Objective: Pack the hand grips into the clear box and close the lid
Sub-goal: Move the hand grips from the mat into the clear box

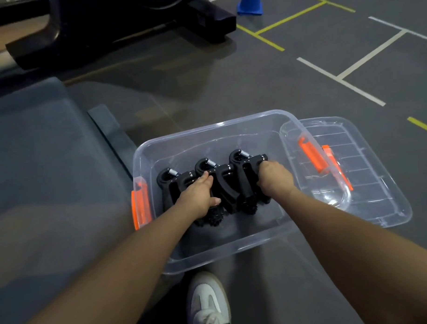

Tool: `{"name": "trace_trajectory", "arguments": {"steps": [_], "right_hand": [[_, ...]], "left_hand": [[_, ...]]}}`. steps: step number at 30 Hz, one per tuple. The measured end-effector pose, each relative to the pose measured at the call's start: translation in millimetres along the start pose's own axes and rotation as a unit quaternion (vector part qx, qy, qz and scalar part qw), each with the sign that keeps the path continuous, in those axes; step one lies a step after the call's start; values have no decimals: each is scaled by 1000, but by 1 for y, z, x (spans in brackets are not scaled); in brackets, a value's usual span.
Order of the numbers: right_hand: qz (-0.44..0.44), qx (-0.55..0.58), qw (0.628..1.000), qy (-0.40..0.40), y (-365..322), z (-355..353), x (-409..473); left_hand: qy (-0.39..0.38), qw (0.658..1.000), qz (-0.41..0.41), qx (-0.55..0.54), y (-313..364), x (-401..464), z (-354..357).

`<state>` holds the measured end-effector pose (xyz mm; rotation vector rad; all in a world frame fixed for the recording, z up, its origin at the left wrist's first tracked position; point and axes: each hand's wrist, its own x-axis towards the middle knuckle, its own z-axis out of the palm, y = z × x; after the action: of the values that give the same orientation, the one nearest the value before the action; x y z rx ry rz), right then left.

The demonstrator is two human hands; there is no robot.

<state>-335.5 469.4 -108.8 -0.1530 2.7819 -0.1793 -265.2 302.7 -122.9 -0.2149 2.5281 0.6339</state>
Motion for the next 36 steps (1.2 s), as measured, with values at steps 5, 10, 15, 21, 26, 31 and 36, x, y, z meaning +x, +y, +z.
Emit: {"name": "trace_trajectory", "arguments": {"steps": [5,10,15,21,26,31,36], "right_hand": [[-49,39,998,24,-30,-24,-8],[-153,98,983,22,-124,-64,-34],[-243,122,962,25,-244,-80,-77],[-332,125,934,-49,-391,-48,-135],[-371,117,915,-103,-483,-2,-169],[-385,110,906,-136,-552,47,-182],[-370,101,915,-126,-577,82,-164]], "left_hand": [[75,997,16,5,0,-17,-22],[200,979,-5,22,-30,-72,-85],[256,961,-97,26,-125,-151,-136],[309,924,-225,-12,-258,-249,-158],[318,901,-291,-49,-343,-294,-151],[322,883,-331,-88,-425,-301,-138],[341,869,-341,-112,-473,-273,-127]]}}
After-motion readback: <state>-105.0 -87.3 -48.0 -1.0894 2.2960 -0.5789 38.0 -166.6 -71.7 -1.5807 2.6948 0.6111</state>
